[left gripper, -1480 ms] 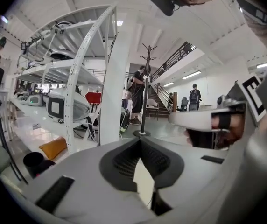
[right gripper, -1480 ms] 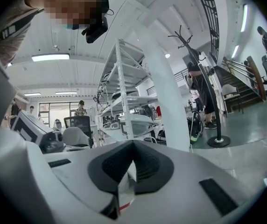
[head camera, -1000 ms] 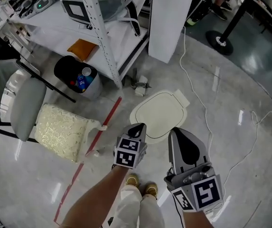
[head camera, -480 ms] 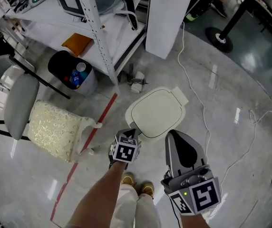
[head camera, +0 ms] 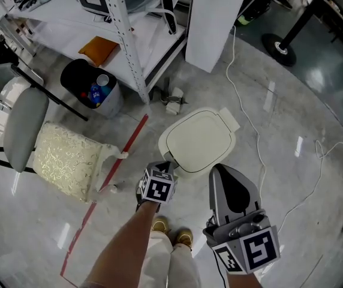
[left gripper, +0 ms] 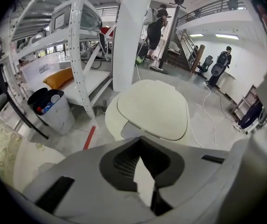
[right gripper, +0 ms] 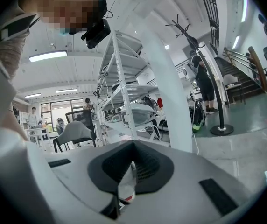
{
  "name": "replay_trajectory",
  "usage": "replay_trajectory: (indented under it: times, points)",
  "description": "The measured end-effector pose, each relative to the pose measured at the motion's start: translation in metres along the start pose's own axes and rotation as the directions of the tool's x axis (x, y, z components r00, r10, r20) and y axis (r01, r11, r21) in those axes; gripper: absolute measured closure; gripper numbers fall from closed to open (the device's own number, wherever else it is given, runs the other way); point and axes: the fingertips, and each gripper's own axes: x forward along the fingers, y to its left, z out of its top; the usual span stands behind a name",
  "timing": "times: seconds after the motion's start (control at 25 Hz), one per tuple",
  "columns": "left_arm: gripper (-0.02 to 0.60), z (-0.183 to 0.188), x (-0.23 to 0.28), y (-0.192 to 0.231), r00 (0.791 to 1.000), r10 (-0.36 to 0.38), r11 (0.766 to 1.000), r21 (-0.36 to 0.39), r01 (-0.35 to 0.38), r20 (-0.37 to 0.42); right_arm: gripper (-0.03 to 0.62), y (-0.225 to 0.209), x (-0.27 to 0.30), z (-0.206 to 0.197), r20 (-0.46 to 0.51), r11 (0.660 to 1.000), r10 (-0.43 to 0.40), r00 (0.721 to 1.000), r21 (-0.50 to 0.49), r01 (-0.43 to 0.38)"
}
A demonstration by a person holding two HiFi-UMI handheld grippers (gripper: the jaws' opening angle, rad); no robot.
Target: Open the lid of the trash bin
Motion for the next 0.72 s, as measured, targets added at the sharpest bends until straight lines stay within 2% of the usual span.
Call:
replay_trajectory:
  times: [0.36, 0.52, 0.72]
  points:
    - [0.58, -0.001, 0.002, -0.001, 1.0, -0.012, 1.0, 0.004, 0.012, -0.007, 0.586, -0.001, 0.0, -0.006, -0.005, 1.0, -0.007, 1.0, 0.009, 0.007]
    - [0.58, 0.0, 0.001, -0.001, 1.0, -0.018, 1.0, -0.02, 0.017, -0.009, 0.586, 0.001, 0.001, -0.002, 0.001, 1.0, -0.004, 1.0, 0.009, 0.004]
    - [0.586, 0.016, -0.006, -0.002, 1.0, -0.022, 1.0, -0.007, 0.022, 0.011, 0.586, 0.002, 0.0, 0.008, 0.006, 1.0, -0.006, 1.0, 0.004, 0.006]
